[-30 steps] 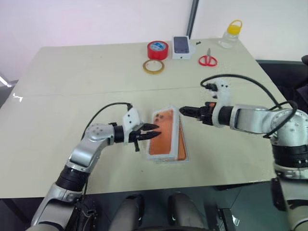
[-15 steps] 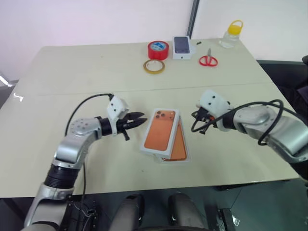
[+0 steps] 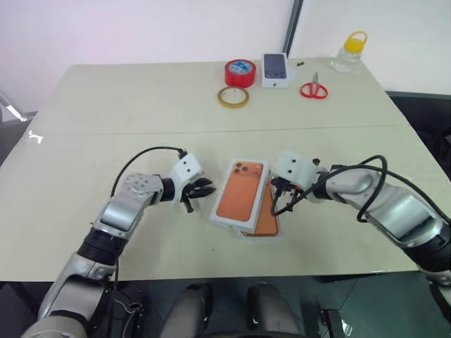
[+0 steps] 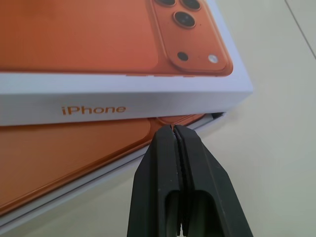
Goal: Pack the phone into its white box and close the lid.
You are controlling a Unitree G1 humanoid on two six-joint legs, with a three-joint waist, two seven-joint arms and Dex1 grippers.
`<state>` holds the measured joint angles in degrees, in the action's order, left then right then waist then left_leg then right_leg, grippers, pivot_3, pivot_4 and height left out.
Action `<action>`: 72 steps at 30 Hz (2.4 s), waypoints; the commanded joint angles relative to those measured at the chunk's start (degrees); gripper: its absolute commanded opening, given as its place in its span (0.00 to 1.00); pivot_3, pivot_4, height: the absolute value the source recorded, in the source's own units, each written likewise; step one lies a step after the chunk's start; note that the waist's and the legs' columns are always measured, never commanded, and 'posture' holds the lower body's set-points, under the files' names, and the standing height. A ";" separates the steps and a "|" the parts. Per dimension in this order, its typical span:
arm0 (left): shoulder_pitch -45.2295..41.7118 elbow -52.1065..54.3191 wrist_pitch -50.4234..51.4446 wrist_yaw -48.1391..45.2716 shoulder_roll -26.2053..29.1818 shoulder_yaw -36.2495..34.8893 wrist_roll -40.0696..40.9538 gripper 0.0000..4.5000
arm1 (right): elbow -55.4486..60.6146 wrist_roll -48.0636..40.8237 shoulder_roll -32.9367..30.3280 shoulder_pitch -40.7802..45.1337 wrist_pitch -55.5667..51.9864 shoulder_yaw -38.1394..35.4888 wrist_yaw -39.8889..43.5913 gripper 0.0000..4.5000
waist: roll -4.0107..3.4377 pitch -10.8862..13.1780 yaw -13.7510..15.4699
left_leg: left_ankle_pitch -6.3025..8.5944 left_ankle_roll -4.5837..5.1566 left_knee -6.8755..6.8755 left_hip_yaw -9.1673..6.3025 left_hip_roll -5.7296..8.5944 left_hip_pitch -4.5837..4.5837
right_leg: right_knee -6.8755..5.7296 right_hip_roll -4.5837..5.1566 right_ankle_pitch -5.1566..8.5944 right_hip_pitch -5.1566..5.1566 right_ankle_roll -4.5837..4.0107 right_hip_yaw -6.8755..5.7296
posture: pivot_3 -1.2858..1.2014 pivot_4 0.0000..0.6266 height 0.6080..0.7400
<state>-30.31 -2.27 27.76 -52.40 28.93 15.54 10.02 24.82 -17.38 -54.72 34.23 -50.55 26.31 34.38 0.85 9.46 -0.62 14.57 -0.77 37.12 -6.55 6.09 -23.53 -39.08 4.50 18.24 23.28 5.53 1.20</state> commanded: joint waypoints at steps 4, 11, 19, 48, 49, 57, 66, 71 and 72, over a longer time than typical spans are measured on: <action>-0.50 2.93 -1.23 -3.75 -0.64 2.43 0.19 0.25 | 3.62 2.60 0.77 -1.21 -0.63 -2.61 2.44 0.01 | 0.00 0.00 -0.21 | 0.00 0.00 -0.02 0.00 -0.01 0.00 | -0.02 -0.02 0.00 0.03 0.00 0.01 | 0.52 0.24 1.00; 0.09 7.66 1.32 -5.19 -1.88 2.72 2.11 0.25 | 6.08 4.01 -0.80 -3.53 -0.09 -4.13 6.30 0.01 | 0.00 0.00 0.00 | 0.00 0.00 0.00 -0.01 0.00 0.00 | -0.01 -0.01 0.00 0.00 0.00 0.00 | 0.52 0.24 1.00; 1.59 12.11 3.25 -5.80 -2.07 3.60 2.35 0.25 | 6.89 6.66 -1.39 -5.49 0.90 -5.12 9.28 0.01 | 0.00 0.00 -0.05 | 0.01 0.01 0.00 -0.01 -0.01 0.01 | -0.02 -0.02 0.00 0.00 0.00 0.00 | 0.52 0.24 1.00; 1.13 7.88 1.79 -3.91 -1.88 2.38 1.10 0.25 | 9.43 9.57 0.47 -6.69 -0.80 -5.65 12.71 0.01 | 0.00 0.00 -0.03 | -0.01 -0.02 0.02 -0.01 0.00 0.02 | -0.02 -0.01 0.00 -0.02 0.00 0.00 | 0.52 0.24 1.00; 1.15 7.86 1.79 -3.89 -1.85 2.37 1.10 0.25 | 9.41 9.64 0.50 -6.72 -0.79 -5.62 12.70 0.01 | 0.00 0.00 -0.04 | -0.01 -0.02 0.02 -0.01 0.00 0.02 | -0.02 -0.01 0.00 -0.02 0.00 0.00 | 0.52 0.24 1.00; 1.52 8.27 1.94 -4.54 -1.13 2.75 1.13 0.25 | 9.55 10.12 0.04 -7.43 -0.59 -5.55 13.29 0.01 | 0.00 0.00 -0.06 | -0.01 -0.02 0.02 -0.01 0.00 0.02 | -0.03 -0.01 0.00 -0.02 0.00 0.00 | 0.52 0.24 1.00; 1.96 9.43 1.90 -5.71 -0.38 3.39 1.14 0.25 | 10.27 10.44 -0.14 -7.97 -0.31 -5.70 14.03 0.01 | 0.00 0.00 -0.10 | -0.01 -0.02 0.02 -0.01 -0.01 0.02 | -0.03 -0.02 0.00 -0.02 0.00 0.00 | 0.52 0.24 1.00; 2.00 9.19 1.69 -5.81 -0.02 3.51 0.88 0.25 | 10.27 10.78 -0.53 -8.28 -0.05 -5.96 14.07 0.01 | 0.00 0.00 -0.09 | -0.01 -0.02 0.02 -0.01 -0.01 0.02 | -0.03 -0.02 0.00 -0.02 0.00 0.00 | 0.52 0.24 1.00; 2.13 9.18 1.64 -5.76 0.14 3.35 0.86 0.25 | 10.12 10.92 -0.83 -8.46 0.21 -6.27 14.07 0.01 | 0.00 0.00 -0.10 | -0.01 -0.02 0.02 -0.01 -0.01 0.02 | -0.03 -0.02 0.00 -0.02 0.00 0.00 | 0.52 0.24 1.00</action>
<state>-28.14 4.82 30.50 -57.63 28.74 18.99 10.66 32.38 -6.82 -55.17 25.80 -51.78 21.55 47.99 0.85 9.46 -0.72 14.56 -0.79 37.14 -6.56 6.08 -23.51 -39.11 4.49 18.24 23.27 5.53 1.20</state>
